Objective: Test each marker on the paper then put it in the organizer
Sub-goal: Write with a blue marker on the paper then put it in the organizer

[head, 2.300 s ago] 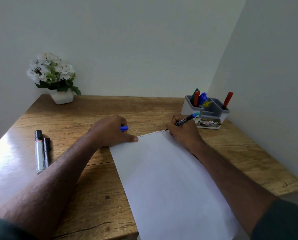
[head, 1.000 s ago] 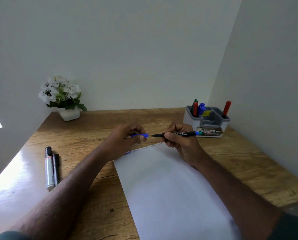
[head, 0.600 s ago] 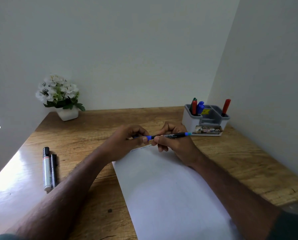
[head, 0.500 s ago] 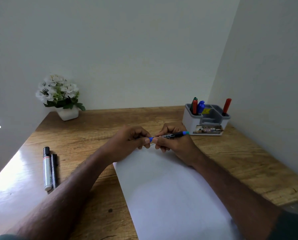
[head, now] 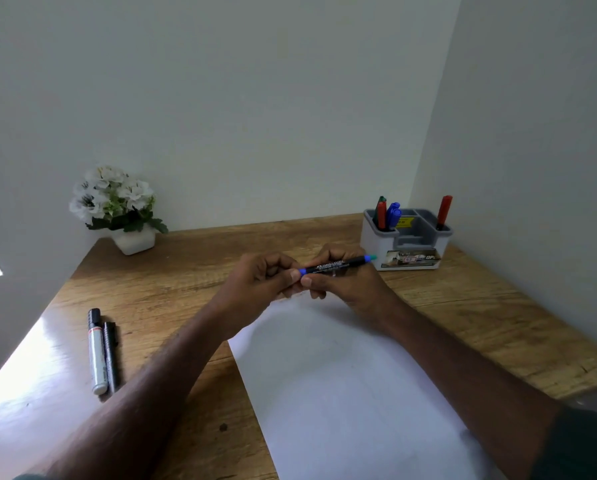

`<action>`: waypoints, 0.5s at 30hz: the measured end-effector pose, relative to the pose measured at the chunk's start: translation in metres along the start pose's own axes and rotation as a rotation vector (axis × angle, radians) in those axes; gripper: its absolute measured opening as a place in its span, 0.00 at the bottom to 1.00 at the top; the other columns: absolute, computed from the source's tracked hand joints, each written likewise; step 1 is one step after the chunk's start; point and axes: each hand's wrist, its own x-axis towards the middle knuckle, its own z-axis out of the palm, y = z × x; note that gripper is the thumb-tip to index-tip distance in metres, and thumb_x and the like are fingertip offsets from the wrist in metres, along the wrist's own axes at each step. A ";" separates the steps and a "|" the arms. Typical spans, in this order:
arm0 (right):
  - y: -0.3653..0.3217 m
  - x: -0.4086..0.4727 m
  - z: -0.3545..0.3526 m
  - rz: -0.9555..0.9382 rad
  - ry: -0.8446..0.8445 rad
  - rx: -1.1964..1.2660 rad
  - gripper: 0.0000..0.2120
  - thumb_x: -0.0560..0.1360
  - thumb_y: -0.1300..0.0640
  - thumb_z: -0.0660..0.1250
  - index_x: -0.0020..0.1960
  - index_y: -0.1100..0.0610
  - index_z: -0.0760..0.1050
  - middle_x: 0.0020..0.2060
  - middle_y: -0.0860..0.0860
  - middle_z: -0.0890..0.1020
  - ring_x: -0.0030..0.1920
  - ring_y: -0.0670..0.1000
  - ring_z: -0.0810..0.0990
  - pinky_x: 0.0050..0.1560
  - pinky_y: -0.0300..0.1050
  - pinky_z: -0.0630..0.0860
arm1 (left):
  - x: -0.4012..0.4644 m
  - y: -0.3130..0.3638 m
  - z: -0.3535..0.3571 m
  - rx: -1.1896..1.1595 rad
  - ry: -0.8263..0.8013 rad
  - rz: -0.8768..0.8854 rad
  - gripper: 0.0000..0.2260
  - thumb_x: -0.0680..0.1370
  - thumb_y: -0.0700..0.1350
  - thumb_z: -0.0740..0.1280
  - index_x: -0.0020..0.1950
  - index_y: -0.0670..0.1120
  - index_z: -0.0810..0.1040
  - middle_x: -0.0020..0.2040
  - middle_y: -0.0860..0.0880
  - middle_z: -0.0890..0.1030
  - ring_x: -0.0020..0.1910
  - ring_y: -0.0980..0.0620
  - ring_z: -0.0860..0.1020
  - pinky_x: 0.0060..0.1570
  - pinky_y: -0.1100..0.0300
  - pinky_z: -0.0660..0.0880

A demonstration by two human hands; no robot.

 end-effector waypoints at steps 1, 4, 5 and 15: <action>-0.002 0.001 0.000 -0.002 0.002 -0.002 0.06 0.72 0.69 0.75 0.48 0.66 0.81 0.35 0.56 0.84 0.34 0.54 0.81 0.36 0.48 0.78 | 0.000 0.002 0.001 -0.019 0.013 -0.005 0.05 0.80 0.36 0.67 0.50 0.36 0.82 0.37 0.46 0.85 0.36 0.56 0.80 0.36 0.68 0.74; -0.011 0.003 -0.002 0.022 0.001 -0.076 0.07 0.75 0.66 0.73 0.51 0.58 0.84 0.42 0.52 0.86 0.44 0.51 0.84 0.44 0.44 0.78 | 0.002 0.007 0.002 -0.058 0.057 -0.031 0.04 0.79 0.38 0.70 0.50 0.38 0.81 0.40 0.45 0.87 0.40 0.52 0.84 0.36 0.64 0.73; -0.015 0.003 -0.004 0.029 0.011 -0.121 0.07 0.77 0.65 0.71 0.51 0.56 0.84 0.43 0.51 0.86 0.47 0.48 0.84 0.47 0.41 0.78 | 0.005 0.009 0.002 -0.033 0.072 -0.040 0.04 0.78 0.40 0.71 0.49 0.39 0.81 0.41 0.44 0.87 0.42 0.50 0.85 0.37 0.61 0.73; -0.089 0.003 -0.086 -0.101 0.336 -0.705 0.10 0.82 0.56 0.62 0.59 0.52 0.80 0.39 0.48 0.79 0.39 0.49 0.77 0.41 0.44 0.70 | 0.079 0.064 0.032 0.576 0.024 0.116 0.09 0.77 0.46 0.72 0.38 0.45 0.82 0.33 0.51 0.85 0.31 0.57 0.81 0.41 0.57 0.80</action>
